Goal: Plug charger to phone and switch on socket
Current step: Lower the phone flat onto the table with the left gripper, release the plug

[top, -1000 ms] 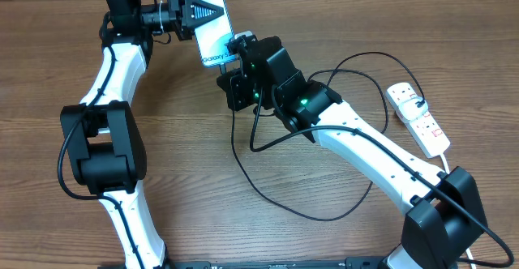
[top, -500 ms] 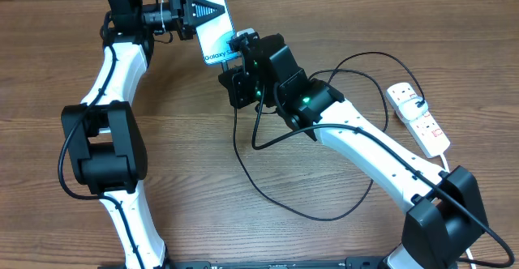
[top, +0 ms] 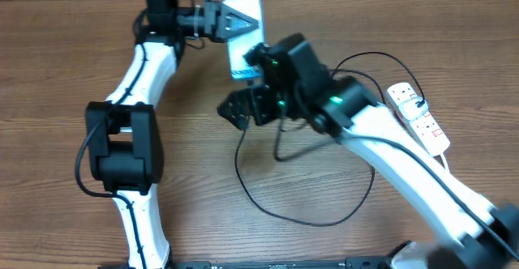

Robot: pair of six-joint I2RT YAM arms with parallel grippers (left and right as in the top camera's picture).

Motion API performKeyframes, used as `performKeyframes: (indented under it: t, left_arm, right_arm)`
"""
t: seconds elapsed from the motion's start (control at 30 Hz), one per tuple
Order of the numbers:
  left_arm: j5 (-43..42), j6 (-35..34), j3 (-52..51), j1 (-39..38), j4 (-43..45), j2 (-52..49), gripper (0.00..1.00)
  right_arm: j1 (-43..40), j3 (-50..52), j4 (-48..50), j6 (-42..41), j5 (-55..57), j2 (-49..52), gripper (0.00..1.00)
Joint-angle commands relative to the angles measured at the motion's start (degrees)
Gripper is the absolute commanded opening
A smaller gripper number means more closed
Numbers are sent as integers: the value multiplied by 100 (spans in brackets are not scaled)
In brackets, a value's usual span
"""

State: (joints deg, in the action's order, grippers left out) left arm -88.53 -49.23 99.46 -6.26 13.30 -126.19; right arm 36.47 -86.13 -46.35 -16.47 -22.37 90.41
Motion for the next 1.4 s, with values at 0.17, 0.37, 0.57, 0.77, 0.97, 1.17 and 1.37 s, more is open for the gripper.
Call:
performKeyframes:
  t: [0.17, 0.37, 0.57, 0.77, 0.97, 1.17, 1.37]
  left_arm:
    - [-216, 590, 2, -415, 22, -1049, 4]
    - [315, 420, 2, -595, -85, -1364, 4]
    - [1259, 529, 2, -997, -459, -1355, 4]
    - [2234, 2282, 9, -1346, -2688, -1349, 4]
    - [3733, 4835, 170, -1388, -5783, -1276, 4]
    - [4695, 5834, 149, -1058, -7167, -1276, 4]
    - [4809, 5296, 74, -680, -6754, -1276, 4]
  right_arm:
    - [-498, -212, -1456, 7, 1416, -1746, 100]
    - [-509, -208, -1899, 4, 1987, -1969, 100]
    - [-511, -201, -2094, 4, 2052, -1958, 100]
    - [-511, -201, -2417, 2, 2430, -1958, 100]
    - [-511, -177, -2365, 4, 2494, -1958, 100]
    - [-509, 125, -2002, -7, 2465, -1891, 100]
    - [-509, 706, -1086, -376, 2358, -1547, 100]
